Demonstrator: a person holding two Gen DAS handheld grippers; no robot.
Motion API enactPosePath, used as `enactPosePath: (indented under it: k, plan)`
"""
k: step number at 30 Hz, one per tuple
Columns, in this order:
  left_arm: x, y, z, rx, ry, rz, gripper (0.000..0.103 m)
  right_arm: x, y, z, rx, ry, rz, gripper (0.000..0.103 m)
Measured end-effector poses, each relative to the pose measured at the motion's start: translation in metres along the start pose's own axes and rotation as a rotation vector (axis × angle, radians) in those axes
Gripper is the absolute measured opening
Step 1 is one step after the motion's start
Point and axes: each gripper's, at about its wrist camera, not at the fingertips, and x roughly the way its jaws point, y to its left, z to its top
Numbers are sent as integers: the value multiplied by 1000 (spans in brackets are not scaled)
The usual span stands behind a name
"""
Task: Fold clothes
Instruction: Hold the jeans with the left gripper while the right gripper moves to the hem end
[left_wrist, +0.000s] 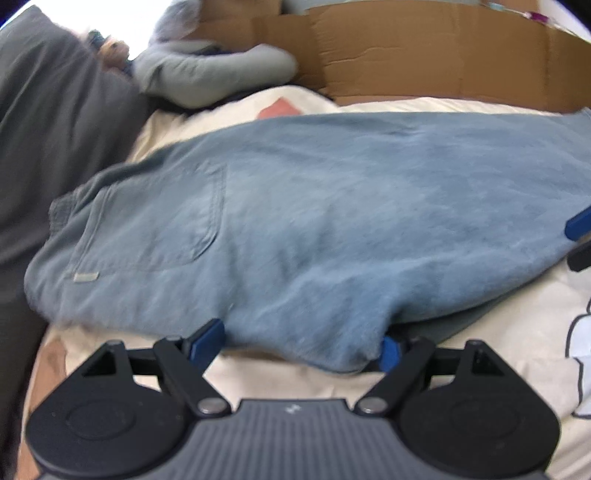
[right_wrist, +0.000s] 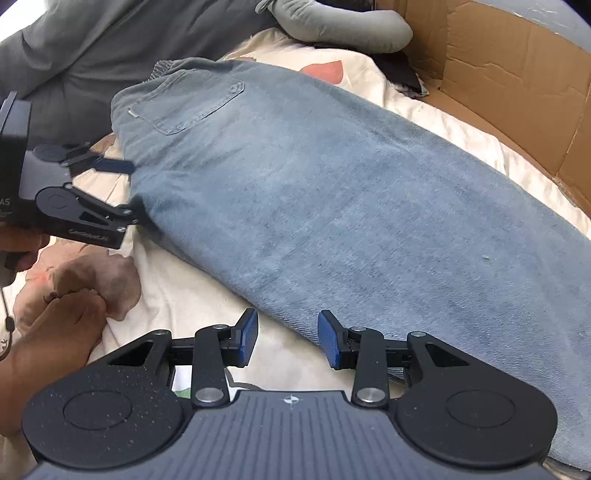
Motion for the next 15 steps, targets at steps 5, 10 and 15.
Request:
enactPosePath:
  k: [5,10,15]
  plan:
    - [-15,11,5,-104,-31,-54,57,-10,-11,1,26,-22,-24,43]
    - [-9,17,10,-224,9,-94,60,-22,-24,-3,47,-35,-57,43]
    - [-1,16,3,-303,73,-131,58,-42,-42,-15,67,-54,-112,43]
